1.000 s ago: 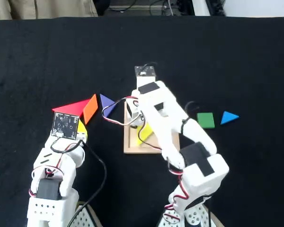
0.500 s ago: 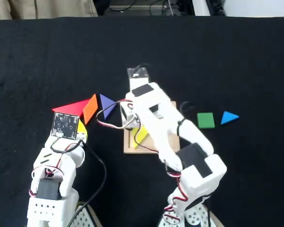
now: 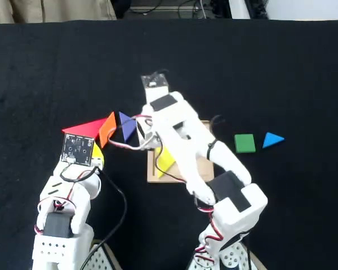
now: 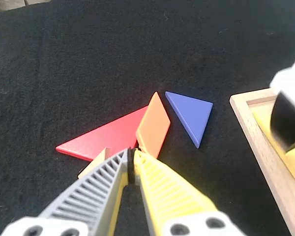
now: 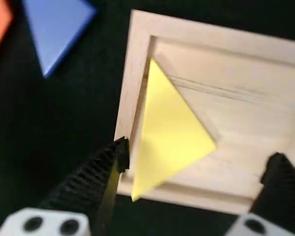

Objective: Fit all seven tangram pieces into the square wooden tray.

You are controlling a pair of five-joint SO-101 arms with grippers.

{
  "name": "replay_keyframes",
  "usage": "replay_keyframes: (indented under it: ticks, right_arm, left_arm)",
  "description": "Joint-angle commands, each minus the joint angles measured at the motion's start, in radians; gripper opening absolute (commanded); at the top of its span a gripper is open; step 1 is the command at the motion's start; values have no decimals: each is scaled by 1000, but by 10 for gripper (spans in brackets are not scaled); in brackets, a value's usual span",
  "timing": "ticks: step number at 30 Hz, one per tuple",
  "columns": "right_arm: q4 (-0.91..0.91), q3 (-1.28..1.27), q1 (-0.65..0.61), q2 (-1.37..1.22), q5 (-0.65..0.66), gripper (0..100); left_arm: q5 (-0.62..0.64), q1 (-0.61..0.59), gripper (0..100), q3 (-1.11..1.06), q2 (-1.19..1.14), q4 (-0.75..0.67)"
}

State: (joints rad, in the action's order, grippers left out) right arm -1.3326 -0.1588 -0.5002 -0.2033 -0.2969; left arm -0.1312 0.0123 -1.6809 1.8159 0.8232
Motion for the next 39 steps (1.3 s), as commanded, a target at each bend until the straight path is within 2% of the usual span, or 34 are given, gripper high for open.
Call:
replay_keyframes:
  ticks: [1,6,8,10,12,18,30,34,39]
  right_arm:
    - [-167,168,81,47,118,312]
    - [-285,154,132,13,354,4]
    - [-282,105,141,-24,422,52]
    - [-239,56,143,-76,443,45]
    - [-199,30,143,-133,442,8]
    - [-160,71,132,-236,442,11]
    - [-157,208,55,-254,442,11]
    - [-201,236,63,-236,443,11]
    - [-296,286,141,-159,450,11]
  left_arm:
    - [-9,15,30,-18,3,6]
    - [-9,15,30,-18,3,6]
    - [-9,15,30,-18,3,6]
    - [-9,15,30,-18,3,6]
    - [-9,15,30,-18,3,6]
    - [-9,15,30,-18,3,6]
    - [-9,15,30,-18,3,6]
    - [-9,15,30,-18,3,6]
    - [-9,15,30,-18,3,6]
